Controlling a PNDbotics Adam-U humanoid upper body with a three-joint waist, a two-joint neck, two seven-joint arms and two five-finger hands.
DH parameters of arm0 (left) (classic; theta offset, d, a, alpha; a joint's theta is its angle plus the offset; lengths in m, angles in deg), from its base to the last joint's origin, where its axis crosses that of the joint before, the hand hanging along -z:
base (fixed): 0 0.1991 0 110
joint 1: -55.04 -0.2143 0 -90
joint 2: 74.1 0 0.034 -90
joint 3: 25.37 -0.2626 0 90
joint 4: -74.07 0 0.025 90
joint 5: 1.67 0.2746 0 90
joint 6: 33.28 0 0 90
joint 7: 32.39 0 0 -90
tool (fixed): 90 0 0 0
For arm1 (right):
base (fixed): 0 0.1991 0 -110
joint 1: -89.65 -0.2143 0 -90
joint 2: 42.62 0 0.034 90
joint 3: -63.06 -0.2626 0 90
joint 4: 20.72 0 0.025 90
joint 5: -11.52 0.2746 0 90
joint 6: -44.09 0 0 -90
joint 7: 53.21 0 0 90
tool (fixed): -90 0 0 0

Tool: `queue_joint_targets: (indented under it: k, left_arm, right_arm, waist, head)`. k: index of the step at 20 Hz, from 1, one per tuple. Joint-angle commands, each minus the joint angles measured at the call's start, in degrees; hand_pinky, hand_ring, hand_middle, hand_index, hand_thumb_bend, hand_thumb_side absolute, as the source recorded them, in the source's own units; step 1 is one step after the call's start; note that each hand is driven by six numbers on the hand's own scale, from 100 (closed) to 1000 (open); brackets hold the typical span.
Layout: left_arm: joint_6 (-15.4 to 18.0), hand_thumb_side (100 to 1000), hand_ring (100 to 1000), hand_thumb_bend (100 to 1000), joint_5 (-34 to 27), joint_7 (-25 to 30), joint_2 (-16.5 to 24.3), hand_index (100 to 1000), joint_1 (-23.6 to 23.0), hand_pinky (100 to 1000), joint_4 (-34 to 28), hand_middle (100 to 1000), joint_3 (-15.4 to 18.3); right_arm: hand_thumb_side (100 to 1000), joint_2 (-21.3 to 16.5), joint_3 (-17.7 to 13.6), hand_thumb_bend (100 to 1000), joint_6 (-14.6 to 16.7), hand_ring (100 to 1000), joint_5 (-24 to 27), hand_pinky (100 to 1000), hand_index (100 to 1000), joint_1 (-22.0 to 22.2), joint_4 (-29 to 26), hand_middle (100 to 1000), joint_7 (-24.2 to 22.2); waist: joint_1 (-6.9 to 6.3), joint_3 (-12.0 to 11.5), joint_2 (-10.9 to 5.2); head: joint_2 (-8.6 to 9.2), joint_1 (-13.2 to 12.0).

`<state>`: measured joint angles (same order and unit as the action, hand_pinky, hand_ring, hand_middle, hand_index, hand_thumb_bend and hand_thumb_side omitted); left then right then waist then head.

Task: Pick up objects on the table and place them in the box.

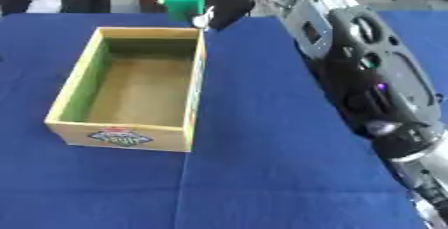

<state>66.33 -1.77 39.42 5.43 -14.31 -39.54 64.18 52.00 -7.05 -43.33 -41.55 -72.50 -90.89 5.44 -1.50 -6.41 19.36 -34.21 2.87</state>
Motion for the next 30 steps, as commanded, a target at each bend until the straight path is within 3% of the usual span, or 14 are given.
queue_joint_targets:
  k: [1,10,18,22,26,30]
  left_arm:
    - [0.1,972,723,100,-0.1,0.3,0.5,750,0.8,512,-1.0,875,-0.1]
    - [0.2,975,724,100,-0.4,0.5,0.3,750,1.1,512,-1.0,878,-0.4]
    - [0.2,976,724,100,-0.4,0.6,0.2,749,1.3,512,-1.0,879,-0.4]
    - [0.2,976,724,100,-0.5,0.6,0.2,749,1.3,512,-1.0,879,-0.4]
    - [0.1,976,724,100,-0.5,0.7,0.1,749,1.3,512,-1.0,879,-0.5]
    - [0.1,977,725,100,-0.5,0.8,0.1,749,1.3,512,-1.0,880,-0.5]
  right_arm:
    - [498,3.4,0.1,100,-0.4,712,-2.3,746,400,-1.8,1.8,354,0.6]
    - [493,9.6,-0.3,100,0.0,713,-6.3,749,402,-2.2,9.4,356,2.7]
    - [488,12.1,-2.1,100,-1.1,716,-10.9,748,406,-2.0,16.0,360,5.3]
    - [494,13.0,-2.1,100,-0.3,721,-12.0,748,421,-1.9,18.0,369,5.6]
    - [522,13.6,-1.9,100,0.6,753,-12.7,760,487,-1.8,19.2,434,4.9]
    - [551,14.0,-1.9,100,1.1,826,-13.7,794,715,-1.8,19.9,611,3.1]
  waist:
    - [0.0,-0.4,-1.55]
    - [0.64,-1.5,-0.8]
    - [0.94,-2.1,-0.32]
    - [0.92,-2.1,-0.26]
    - [0.86,-2.1,-0.24]
    - [0.86,-2.1,-0.22]
  head:
    - [-0.06,0.5]
    - [0.59,1.5]
    - [0.8,1.7]
    - [0.84,1.7]
    - [0.92,1.8]
    - [0.9,1.8]
